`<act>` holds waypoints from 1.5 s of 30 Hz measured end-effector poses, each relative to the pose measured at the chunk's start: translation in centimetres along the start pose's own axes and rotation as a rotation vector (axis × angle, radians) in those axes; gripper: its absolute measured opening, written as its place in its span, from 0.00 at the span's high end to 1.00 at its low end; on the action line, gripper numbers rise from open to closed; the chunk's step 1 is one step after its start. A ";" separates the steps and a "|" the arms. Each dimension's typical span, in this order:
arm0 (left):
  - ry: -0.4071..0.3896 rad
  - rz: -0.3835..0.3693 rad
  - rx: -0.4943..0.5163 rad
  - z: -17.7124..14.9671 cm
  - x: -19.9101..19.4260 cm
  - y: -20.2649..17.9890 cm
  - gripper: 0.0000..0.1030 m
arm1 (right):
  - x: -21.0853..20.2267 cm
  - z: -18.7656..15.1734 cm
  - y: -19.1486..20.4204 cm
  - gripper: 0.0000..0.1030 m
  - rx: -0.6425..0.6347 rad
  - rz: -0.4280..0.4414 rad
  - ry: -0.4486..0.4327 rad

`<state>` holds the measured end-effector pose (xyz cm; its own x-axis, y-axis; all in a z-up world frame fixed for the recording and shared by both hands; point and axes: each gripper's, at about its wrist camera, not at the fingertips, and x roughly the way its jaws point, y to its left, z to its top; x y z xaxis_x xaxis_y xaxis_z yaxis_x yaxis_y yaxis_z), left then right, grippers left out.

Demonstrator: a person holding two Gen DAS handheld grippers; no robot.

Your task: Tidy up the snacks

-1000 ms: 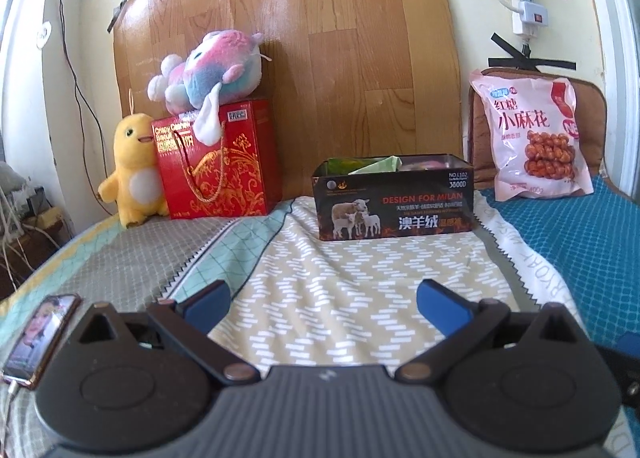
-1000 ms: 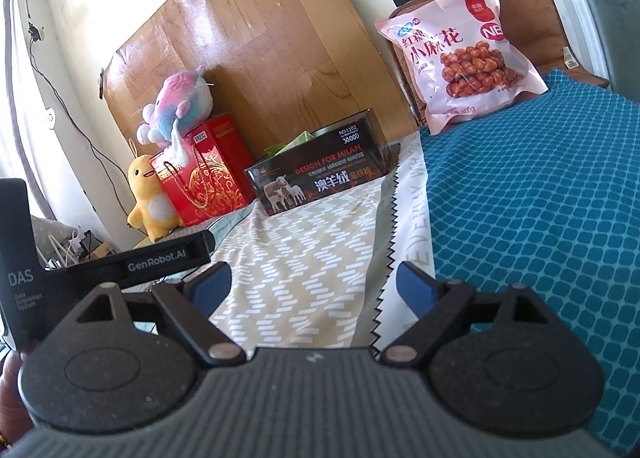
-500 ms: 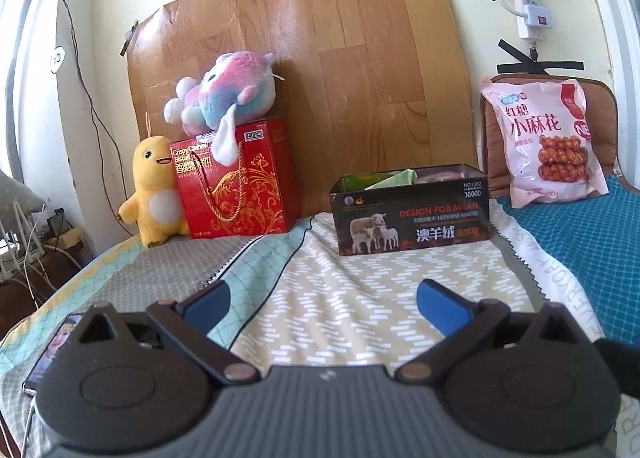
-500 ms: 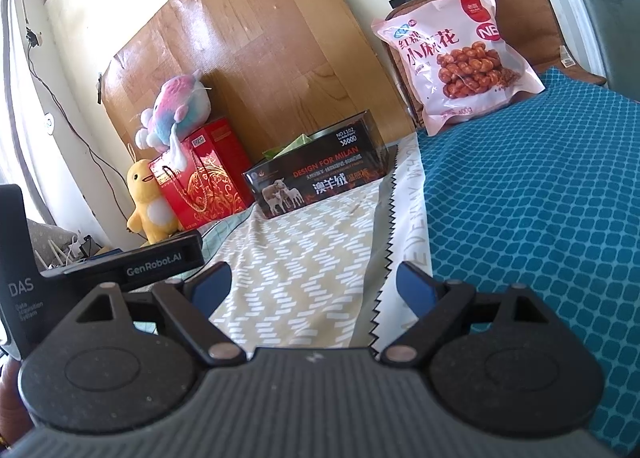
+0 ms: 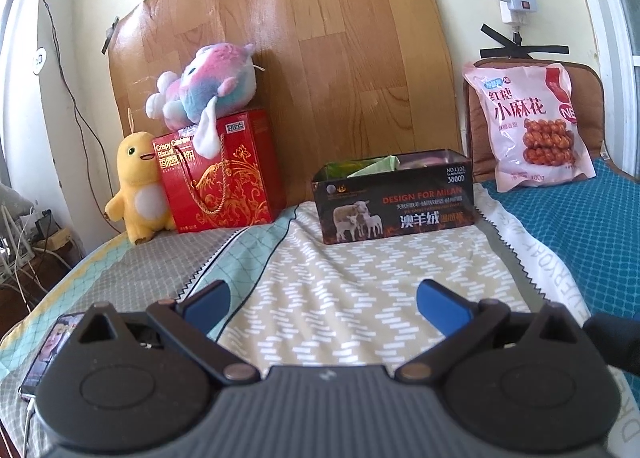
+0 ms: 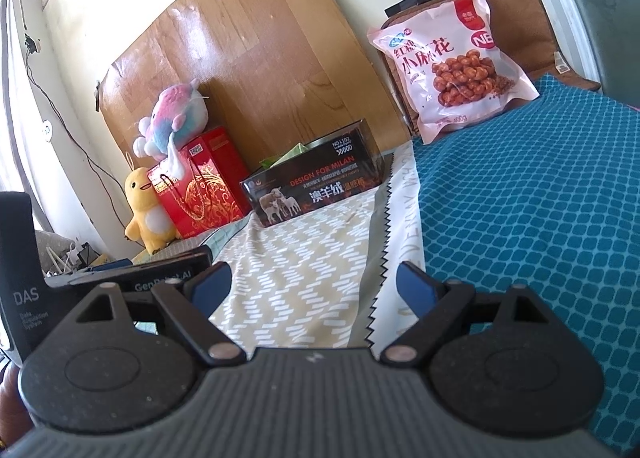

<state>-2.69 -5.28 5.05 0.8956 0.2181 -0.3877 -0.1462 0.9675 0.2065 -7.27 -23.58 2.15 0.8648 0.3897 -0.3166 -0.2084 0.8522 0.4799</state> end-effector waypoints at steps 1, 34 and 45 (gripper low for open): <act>-0.003 0.003 -0.001 0.0 0.0 0.0 0.00 | 0.0 0.0 0.0 0.11 -0.001 0.000 -0.003; 0.018 0.015 0.018 -0.4 0.2 -0.3 0.00 | -0.3 -0.2 -0.4 0.11 0.025 -0.010 -0.008; 0.020 0.009 0.029 -0.5 0.2 -0.6 0.00 | -0.3 -0.2 -0.5 0.11 0.025 -0.008 -0.007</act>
<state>-2.64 -5.71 4.41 0.8855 0.2297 -0.4039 -0.1417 0.9614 0.2361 -7.47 -24.05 1.85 0.8697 0.3803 -0.3146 -0.1900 0.8463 0.4977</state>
